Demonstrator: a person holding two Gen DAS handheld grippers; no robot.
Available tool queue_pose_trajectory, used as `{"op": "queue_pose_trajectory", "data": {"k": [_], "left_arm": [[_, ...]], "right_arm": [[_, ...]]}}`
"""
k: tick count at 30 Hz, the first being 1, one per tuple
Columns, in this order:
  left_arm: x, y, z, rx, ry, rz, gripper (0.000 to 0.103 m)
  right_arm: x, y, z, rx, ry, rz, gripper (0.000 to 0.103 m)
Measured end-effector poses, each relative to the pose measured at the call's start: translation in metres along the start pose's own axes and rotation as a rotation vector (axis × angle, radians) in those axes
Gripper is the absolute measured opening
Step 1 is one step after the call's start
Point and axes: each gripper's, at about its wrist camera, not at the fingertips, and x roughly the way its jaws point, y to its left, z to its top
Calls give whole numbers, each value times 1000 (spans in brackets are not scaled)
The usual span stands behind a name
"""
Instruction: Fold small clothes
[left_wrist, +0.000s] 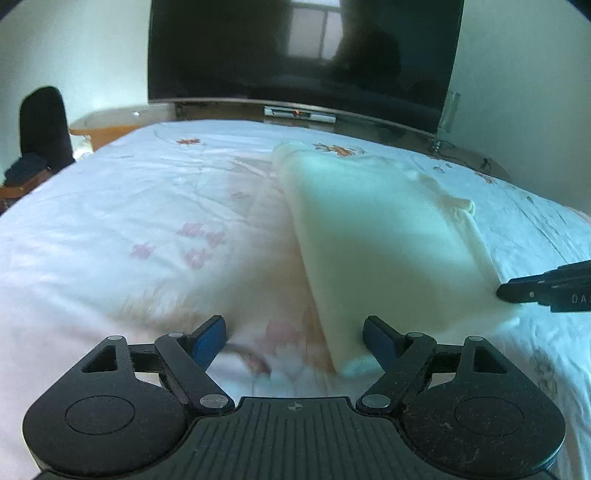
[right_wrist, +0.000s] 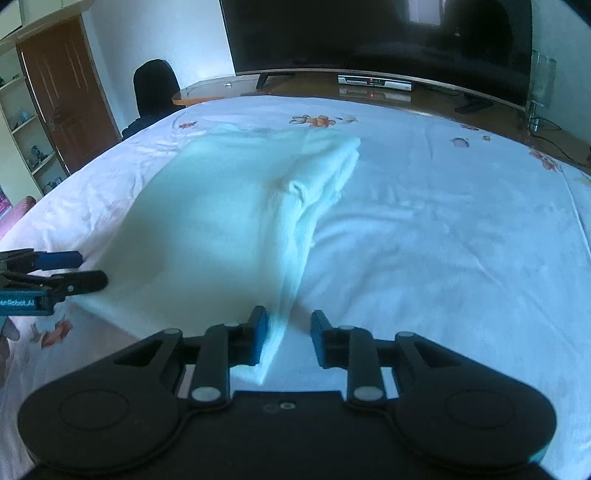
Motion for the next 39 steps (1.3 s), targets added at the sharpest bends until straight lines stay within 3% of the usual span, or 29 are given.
{"op": "queue_pose_trajectory", "data": {"k": [5,6,7,11,16,20,25,29,39], "left_arm": [[-41,-12,-11,-14,10,38,85],[-52,-16,-11,-17,4,41,89],[-66,-22,-11,-22,-14,51,100],[-120,-45,-11,-19,-72,66,103],[-196,-76,-22,-11,-113,62,103],[-260,-100,-37,38,-149,75,103],[-325,-118,-59,3,-195,58,103],[-359,-130,-73,13,-212,46,103],[-404,-156,-88,38,-268,55,103]], "right_arm": [[-38,-3,-19,36,-58,-37,32],[-49,-2,-23,39,-71,-37,32],[-59,0,-27,41,-79,-38,34],[-109,11,-44,32,-141,-43,69],[-183,27,-68,48,-207,-64,72],[-244,42,-87,60,-261,-83,84],[-305,57,-118,63,-306,-96,93],[-338,66,-140,59,-324,-142,102],[-383,86,-158,50,-373,-158,103]]}}
